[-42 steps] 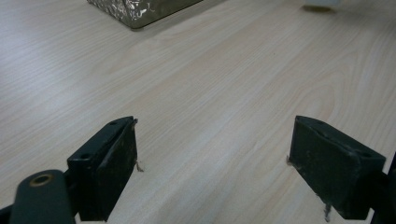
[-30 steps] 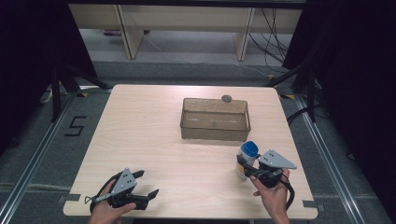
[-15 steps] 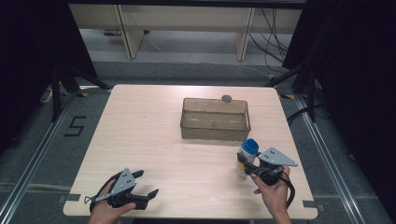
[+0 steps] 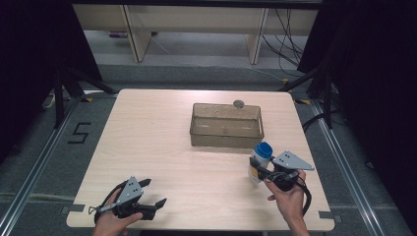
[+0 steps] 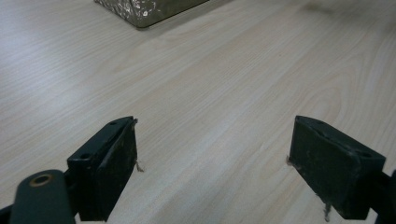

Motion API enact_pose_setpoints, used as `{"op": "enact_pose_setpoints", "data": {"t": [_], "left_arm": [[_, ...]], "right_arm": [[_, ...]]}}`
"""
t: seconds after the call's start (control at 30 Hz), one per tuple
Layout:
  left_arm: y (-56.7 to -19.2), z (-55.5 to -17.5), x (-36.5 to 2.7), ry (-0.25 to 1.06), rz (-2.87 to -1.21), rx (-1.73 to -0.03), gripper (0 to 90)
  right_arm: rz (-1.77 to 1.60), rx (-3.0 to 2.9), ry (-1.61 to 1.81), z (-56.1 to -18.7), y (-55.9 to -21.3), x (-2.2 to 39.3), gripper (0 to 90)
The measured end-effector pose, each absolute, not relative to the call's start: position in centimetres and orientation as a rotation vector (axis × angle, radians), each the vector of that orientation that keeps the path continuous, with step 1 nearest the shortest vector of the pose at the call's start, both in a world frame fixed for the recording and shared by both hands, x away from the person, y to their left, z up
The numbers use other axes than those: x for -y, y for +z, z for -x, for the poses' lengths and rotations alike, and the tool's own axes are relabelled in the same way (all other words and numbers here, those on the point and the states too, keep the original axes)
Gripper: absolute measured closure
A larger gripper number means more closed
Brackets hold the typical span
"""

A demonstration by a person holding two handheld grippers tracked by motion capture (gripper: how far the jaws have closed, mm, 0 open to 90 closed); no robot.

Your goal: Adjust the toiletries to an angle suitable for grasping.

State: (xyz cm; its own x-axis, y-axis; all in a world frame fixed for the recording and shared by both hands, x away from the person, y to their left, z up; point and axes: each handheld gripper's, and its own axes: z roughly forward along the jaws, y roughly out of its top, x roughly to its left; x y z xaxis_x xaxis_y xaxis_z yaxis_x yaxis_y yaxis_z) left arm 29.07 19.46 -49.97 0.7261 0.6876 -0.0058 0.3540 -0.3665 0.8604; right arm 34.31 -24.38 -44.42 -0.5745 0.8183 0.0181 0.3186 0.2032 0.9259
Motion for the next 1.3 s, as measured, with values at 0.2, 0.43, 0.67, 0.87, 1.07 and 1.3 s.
{"op": "enact_pose_setpoints", "data": {"t": [0.2,0.43,0.67,0.87,1.07,1.3], "left_arm": [[-50.0,-29.1,-19.4,0.446,-1.987,-0.794,14.7],[-50.0,-29.2,-19.2,0.442,-1.992,-0.796,14.7],[-50.0,-29.4,-19.0,0.434,-1.993,-0.79,14.7],[-50.1,-29.5,-18.7,0.424,-1.997,-0.784,14.7],[-50.0,-29.8,-18.6,0.412,-2.001,-0.771,14.7],[-50.1,-29.8,-18.4,0.411,-1.999,-0.763,14.7]], "right_arm": [[-1.039,-2.004,1.333,-34.6,-43.9,24.8,56.0],[-1.031,-1.999,1.334,-34.9,-43.4,25.1,56.0],[-1.077,-1.986,1.34,-34.9,-42.9,25.4,56.0],[-1.039,-1.956,1.328,-35.5,-42.6,25.6,56.0],[-1.078,-1.976,1.323,-36.0,-41.9,25.8,56.0],[-1.047,-1.952,1.313,-36.9,-41.3,26.1,56.0]]}}
